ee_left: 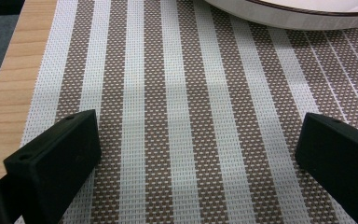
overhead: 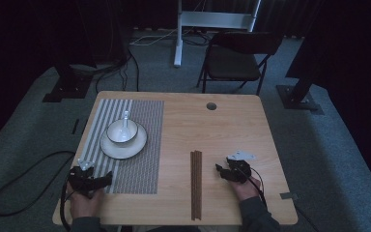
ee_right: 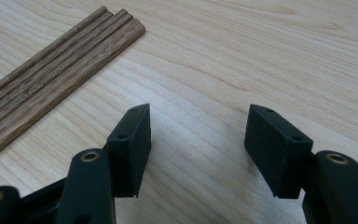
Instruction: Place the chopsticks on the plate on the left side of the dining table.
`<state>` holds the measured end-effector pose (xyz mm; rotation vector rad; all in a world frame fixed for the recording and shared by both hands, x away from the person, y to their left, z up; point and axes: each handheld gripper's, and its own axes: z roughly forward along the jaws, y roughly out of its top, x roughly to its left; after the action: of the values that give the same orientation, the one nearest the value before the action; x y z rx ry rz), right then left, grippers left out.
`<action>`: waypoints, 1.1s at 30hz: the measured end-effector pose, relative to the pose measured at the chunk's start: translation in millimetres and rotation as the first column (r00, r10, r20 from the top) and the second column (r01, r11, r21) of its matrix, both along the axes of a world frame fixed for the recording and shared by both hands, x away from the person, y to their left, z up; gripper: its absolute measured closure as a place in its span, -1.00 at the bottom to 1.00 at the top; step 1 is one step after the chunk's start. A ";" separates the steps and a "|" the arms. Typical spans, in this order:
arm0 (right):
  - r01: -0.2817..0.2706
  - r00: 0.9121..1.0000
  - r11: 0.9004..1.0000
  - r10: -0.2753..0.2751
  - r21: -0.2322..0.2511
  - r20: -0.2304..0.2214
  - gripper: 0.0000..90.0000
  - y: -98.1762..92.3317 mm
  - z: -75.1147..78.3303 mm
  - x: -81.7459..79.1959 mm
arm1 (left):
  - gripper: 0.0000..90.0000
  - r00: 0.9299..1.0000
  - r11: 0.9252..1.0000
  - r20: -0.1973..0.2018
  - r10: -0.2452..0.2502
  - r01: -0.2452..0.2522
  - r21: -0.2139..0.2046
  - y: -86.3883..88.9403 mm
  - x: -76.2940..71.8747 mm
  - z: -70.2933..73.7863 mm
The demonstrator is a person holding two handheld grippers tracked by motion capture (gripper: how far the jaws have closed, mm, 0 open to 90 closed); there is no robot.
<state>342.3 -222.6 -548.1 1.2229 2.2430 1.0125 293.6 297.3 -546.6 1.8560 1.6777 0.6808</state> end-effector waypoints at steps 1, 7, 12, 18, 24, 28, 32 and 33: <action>0.000 1.000 1.000 0.000 0.000 0.000 -0.10 0.0 0.0 0.0 | -0.99 1.000 1.000 0.000 0.000 0.000 0.000 0.0 0.0 0.0; 0.000 1.000 1.000 0.000 0.000 0.000 -0.10 0.0 0.0 0.0 | -0.99 1.000 1.000 0.000 0.001 -0.001 -0.001 0.0 0.0 0.0; 0.001 1.000 1.000 -0.001 0.000 0.000 -0.10 0.1 0.0 -0.1 | -1.00 1.000 1.000 0.000 0.000 0.000 0.000 0.0 0.0 0.0; -0.001 1.000 1.000 0.001 0.000 -0.003 -0.07 -0.1 0.4 -0.3 | -0.99 1.000 1.000 0.001 0.001 -0.001 -0.001 -0.1 0.0 -0.1; -0.004 1.000 1.000 0.004 -0.006 -0.004 -0.01 0.2 1.4 -0.9 | -1.00 1.000 1.000 0.001 0.001 -0.001 -0.001 -0.1 0.1 -0.1; -0.004 1.000 1.000 0.004 0.006 -0.004 0.01 0.1 3.7 -2.0 | -1.00 1.000 1.000 0.001 0.001 -0.001 -0.001 -0.1 0.1 -0.1; -0.010 1.000 1.000 0.009 0.017 0.006 0.01 0.6 8.1 -5.3 | -1.00 1.000 1.000 0.001 0.000 0.000 -0.001 0.0 0.1 -0.1; -0.010 1.000 1.000 0.009 0.017 0.006 0.01 0.6 8.1 -5.3 | -1.00 1.000 1.000 0.001 0.000 0.000 -0.001 0.0 0.1 -0.1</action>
<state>337.1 -222.0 -540.0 1.2159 2.2421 1.0398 293.6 297.2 -546.7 1.8545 1.6774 0.6813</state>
